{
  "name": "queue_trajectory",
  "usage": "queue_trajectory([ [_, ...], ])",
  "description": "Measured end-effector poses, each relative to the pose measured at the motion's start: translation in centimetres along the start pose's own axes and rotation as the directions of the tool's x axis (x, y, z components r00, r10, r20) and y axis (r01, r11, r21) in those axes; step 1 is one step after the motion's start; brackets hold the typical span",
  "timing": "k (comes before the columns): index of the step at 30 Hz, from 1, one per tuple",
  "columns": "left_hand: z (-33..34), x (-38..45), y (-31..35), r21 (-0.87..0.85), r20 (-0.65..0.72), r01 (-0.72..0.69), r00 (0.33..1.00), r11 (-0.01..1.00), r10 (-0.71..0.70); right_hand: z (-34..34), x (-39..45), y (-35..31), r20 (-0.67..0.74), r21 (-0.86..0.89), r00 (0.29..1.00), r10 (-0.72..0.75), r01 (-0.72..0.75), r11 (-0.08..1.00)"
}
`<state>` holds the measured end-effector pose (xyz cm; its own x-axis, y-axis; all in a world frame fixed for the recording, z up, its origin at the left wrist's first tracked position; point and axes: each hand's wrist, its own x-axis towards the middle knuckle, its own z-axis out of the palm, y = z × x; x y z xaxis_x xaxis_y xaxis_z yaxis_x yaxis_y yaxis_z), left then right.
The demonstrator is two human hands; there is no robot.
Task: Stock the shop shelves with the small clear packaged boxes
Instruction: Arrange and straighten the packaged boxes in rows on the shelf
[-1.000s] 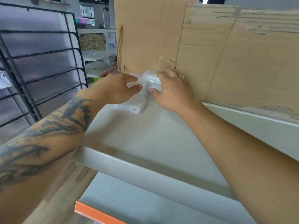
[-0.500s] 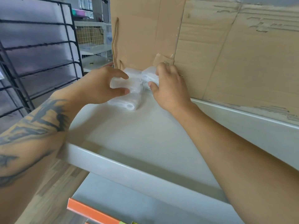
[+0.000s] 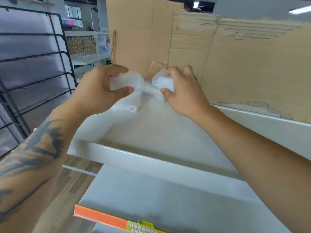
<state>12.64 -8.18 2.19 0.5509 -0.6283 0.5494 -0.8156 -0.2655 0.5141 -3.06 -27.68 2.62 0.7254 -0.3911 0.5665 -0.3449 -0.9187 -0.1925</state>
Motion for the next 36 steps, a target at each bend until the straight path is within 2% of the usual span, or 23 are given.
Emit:
queue_trajectory([
  [7, 2.1, -8.0, 8.0, -0.068, 0.015, -0.050, 0.999, 0.996, 0.051, -7.9, -11.4, 2.7, -0.025, 0.171, 0.998, 0.053, -0.048, 0.984],
  [13, 5.1, -17.4, 17.6, -0.173, -0.056, -0.128, 0.991, 0.977, 0.120, -15.4, -25.5, 5.5, -0.148, 0.280, 0.982, 0.118, -0.073, 0.957],
  [17, 7.9, -23.8, 24.1, -0.239, -0.022, -0.165, 0.986, 0.957, 0.165, -19.1, -35.6, 7.8, -0.214, 0.306, 0.961, 0.177, -0.106, 0.946],
  [23, 13.2, -33.2, 32.1, -0.321, 0.106, -0.183, 0.968, 0.929, 0.227, -23.8, -49.4, 11.0, -0.281, 0.346, 0.903, 0.324, -0.220, 0.912],
  [29, 18.6, -40.8, 39.9, -0.431, 0.181, -0.148, 0.952, 0.890, 0.246, -28.3, -60.4, 13.7, -0.282, 0.376, 0.841, 0.462, -0.346, 0.859],
  [32, 21.3, -43.1, 43.5, -0.492, 0.228, -0.142, 0.931, 0.859, 0.285, -30.1, -64.3, 15.5, -0.298, 0.363, 0.792, 0.533, -0.422, 0.831],
  [36, 25.3, -43.8, 47.7, -0.521, 0.287, -0.130, 0.904, 0.844, 0.316, -31.9, -68.5, 18.7, -0.339, 0.400, 0.693, 0.636, -0.505, 0.765],
])
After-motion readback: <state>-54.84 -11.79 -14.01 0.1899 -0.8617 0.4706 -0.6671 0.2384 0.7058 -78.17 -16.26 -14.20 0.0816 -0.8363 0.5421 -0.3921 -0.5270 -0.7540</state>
